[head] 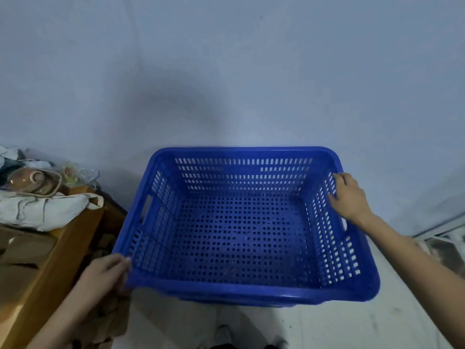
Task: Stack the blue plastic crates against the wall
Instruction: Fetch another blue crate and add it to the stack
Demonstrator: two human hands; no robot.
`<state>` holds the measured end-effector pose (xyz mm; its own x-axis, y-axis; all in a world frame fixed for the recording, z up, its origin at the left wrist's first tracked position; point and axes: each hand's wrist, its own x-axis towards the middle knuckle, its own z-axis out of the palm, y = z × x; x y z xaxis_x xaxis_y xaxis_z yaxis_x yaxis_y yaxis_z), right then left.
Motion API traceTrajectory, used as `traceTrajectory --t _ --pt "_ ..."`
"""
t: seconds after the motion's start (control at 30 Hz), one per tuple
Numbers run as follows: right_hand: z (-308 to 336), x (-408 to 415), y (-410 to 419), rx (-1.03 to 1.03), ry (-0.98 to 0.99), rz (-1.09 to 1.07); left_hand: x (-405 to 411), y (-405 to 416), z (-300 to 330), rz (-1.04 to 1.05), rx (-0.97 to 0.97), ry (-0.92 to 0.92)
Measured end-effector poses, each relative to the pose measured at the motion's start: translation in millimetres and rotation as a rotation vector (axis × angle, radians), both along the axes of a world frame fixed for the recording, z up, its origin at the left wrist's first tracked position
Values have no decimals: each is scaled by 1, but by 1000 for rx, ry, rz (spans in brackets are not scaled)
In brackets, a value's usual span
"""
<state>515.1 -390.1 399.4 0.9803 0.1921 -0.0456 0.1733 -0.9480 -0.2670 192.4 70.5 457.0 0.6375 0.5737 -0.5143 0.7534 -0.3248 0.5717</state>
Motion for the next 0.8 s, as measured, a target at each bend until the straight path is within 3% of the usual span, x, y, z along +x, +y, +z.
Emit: traceTrajectory --t 0.07,0.17,0.27,0.43,0.8 --pt "3 -21 -23 48 39 -89 15 19 3 24 268 -80" --pt "0 -54 -39 112 174 -171 36 54 -27 39 437 74" --pt "-7 -82 -45 217 258 -242 40 54 -61 -53 388 206" --pt "-19 -116 -47 360 245 -396 25 36 -71 -84 434 92" --pt "-5 -132 -33 268 137 -365 20 49 -71 -140 459 45"
